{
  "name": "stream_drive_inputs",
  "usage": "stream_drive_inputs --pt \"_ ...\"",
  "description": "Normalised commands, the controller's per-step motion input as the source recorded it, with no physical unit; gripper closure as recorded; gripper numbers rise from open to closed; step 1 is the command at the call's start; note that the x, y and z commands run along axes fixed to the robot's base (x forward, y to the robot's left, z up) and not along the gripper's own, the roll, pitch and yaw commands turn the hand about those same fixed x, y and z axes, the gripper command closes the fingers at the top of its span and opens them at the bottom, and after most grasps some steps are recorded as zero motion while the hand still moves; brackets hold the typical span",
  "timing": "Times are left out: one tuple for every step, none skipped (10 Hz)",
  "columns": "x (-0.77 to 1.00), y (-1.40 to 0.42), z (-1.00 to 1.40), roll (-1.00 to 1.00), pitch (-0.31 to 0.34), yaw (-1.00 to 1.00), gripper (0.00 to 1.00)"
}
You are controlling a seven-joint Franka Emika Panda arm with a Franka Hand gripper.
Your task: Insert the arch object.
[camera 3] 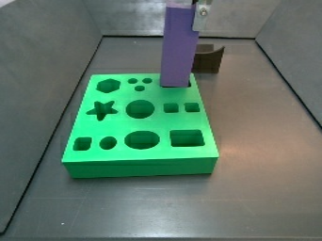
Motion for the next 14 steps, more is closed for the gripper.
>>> stream_drive_inputs --pt "0.04 0.0 -0.28 0.0 -0.1 0.0 1.0" --pt "0.0 0.0 -0.25 -0.02 -0.149 0.0 1.0" --pt "-0.03 0.0 -0.24 -0.01 -0.17 0.0 1.0" --pt "-0.03 0.0 -0.26 -0.01 -0.183 0.0 1.0" --pt "-0.05 0.0 -0.26 0.0 -0.194 0.0 1.0" --pt "-0.08 0.0 -0.25 0.0 -0.203 0.0 1.0" --pt "-0.06 0.0 -0.29 0.0 -0.219 0.0 1.0" --pt "0.0 0.0 -0.34 0.0 -0.236 0.2 1.0" --pt "0.22 0.0 -0.27 -0.01 -0.15 0.27 1.0" --pt "0.21 0.0 -0.27 0.0 -0.144 0.21 1.0" --pt "0.07 0.0 -0.34 -0.01 -0.21 0.17 1.0" --pt "0.0 0.0 -0.35 -0.04 -0.247 0.0 1.0" --pt "-0.04 0.0 -0.27 -0.04 -0.253 0.0 1.0" --pt "-0.24 0.0 -0.17 -0.01 -0.25 0.0 1.0"
